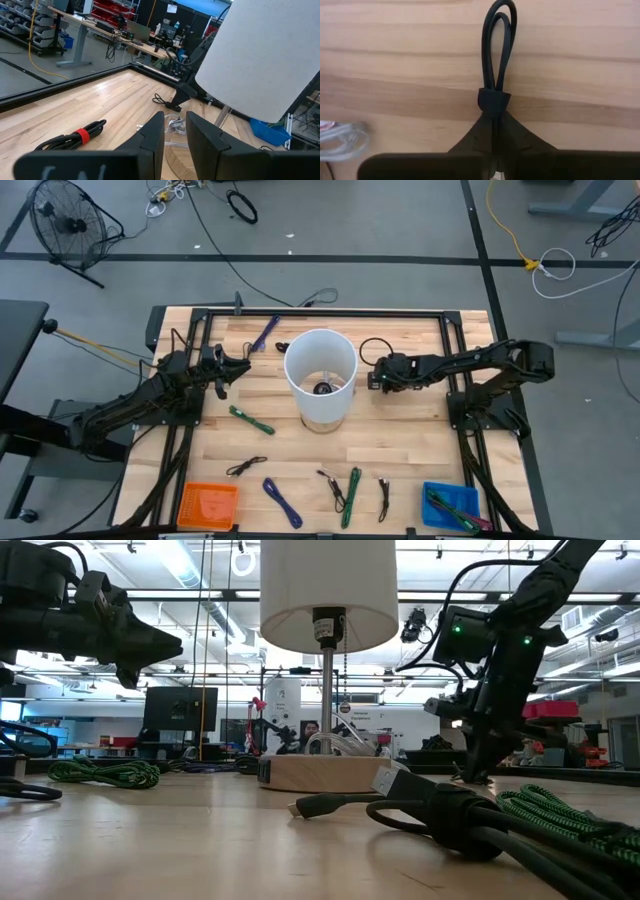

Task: Pick & Place USB Port
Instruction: Put the black charger cable into the orange bin

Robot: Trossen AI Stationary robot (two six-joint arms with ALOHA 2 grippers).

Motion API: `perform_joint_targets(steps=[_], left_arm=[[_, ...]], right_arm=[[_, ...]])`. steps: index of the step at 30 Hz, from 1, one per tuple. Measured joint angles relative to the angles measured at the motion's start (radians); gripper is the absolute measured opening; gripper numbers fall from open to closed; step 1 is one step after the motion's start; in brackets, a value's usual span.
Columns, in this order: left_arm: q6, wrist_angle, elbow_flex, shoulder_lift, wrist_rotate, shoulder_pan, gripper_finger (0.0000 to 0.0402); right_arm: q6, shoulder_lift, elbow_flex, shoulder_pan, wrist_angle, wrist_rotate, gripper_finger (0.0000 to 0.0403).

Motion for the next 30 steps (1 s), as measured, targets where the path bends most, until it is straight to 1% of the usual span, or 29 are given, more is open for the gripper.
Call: perform_joint_targets(steps=[4, 5, 8, 10, 12, 14, 16, 17, 18, 21, 23, 25, 26, 28, 30], left_arm=[[-0.006, 0.011, -0.001, 0.000, 0.006, 0.000, 0.0083], [-0.030, 0.014, -0.001, 0.000, 0.020, 0.000, 0.0083], [-0.163, 0.025, -0.001, 0.000, 0.094, 0.000, 0.0083], [-0.200, 0.050, -0.001, 0.000, 0.155, 0.000, 0.0083], [-0.230, 0.107, -0.001, 0.000, 0.243, -0.006, 0.0083], [-0.269, 0.199, -0.001, 0.000, 0.316, -0.034, 0.0083], [-0.288, 0.289, -0.001, 0.000, 0.336, -0.087, 0.0083], [-0.288, 0.323, -0.001, 0.000, 0.323, -0.122, 0.0083], [-0.284, 0.341, -0.001, 0.000, 0.288, -0.159, 0.0083], [-0.232, 0.340, 0.002, 0.000, 0.137, -0.281, 0.0083], [-0.186, 0.338, 0.013, 0.015, 0.063, -0.366, 0.0083], [-0.154, 0.340, 0.033, 0.037, 0.003, -0.456, 0.0082], [-0.128, 0.344, 0.047, 0.057, -0.029, -0.504, 0.0082], [-0.081, 0.341, 0.074, 0.109, -0.104, -0.603, 0.0082], [-0.036, 0.340, 0.110, 0.186, -0.209, -0.705, 0.0082]], right_arm=[[-0.109, -0.042, -0.005, 0.000, 0.005, -0.020, 0.0006], [-0.128, -0.066, -0.005, 0.005, 0.005, -0.021, 0.0006], [-0.222, -0.166, -0.005, 0.033, 0.038, -0.039, 0.0004], [-0.252, -0.243, -0.005, 0.074, 0.034, -0.052, 0.0003], [-0.267, -0.329, -0.005, 0.130, 0.040, -0.051, 0.0002], [-0.270, -0.415, -0.005, 0.192, 0.038, -0.025, 0.0002], [-0.273, -0.501, -0.005, 0.258, 0.041, 0.028, 0.0001], [-0.270, -0.541, -0.005, 0.298, 0.045, 0.059, 0.0001], [-0.269, -0.573, -0.005, 0.336, 0.062, 0.087, 0.0001], [-0.304, -0.640, -0.005, 0.466, 0.175, 0.170, 0.0001], [-0.368, -0.642, -0.002, 0.556, 0.301, 0.216, 0.0001], [-0.445, -0.636, -0.002, 0.641, 0.396, 0.236, 0.0000], [-0.476, -0.628, -0.002, 0.678, 0.441, 0.262, 0.0000], [-0.517, -0.619, -0.002, 0.750, 0.472, 0.329, 0.0000], [-0.545, -0.600, -0.002, 0.807, 0.508, 0.389, 0.0000]])
